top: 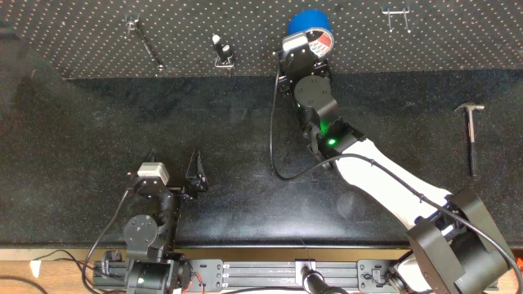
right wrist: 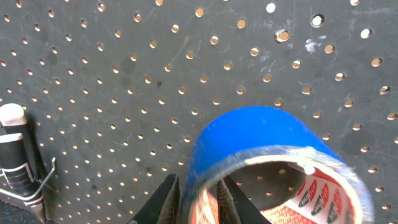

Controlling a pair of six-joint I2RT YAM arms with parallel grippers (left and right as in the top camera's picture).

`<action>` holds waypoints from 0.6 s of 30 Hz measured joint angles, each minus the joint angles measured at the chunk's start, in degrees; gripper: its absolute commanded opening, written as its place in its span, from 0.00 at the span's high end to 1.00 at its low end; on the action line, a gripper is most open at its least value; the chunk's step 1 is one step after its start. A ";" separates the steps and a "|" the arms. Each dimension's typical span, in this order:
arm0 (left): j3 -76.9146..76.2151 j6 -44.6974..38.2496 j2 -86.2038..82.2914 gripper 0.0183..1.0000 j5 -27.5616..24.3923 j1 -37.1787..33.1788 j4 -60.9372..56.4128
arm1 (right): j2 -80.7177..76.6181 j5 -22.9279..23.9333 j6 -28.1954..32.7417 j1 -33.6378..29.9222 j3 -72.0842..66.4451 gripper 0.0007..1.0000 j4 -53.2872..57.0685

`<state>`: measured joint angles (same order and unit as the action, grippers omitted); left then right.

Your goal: Place Tools Onto Pegboard

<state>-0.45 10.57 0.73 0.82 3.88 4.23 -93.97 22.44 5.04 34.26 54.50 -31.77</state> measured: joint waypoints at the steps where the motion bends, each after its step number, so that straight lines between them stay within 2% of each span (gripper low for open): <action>1: 0.00 0.00 0.00 0.01 0.02 0.00 0.00 | 0.00 0.00 0.00 0.00 0.00 0.77 0.04; 8: 0.00 0.00 0.00 0.01 0.02 0.00 -0.02 | 1.11 -0.13 -0.02 0.00 0.02 0.77 7.37; 14: 0.00 0.00 0.00 0.00 0.00 0.00 0.00 | 8.26 -3.37 -0.04 0.00 0.33 0.76 19.15; 18: 0.00 0.00 0.00 0.00 0.02 0.00 0.00 | 14.78 -6.71 -2.80 -0.02 0.63 0.61 38.40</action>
<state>-0.45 10.57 0.73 0.84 3.88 4.23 -79.20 15.73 2.24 34.24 55.13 6.63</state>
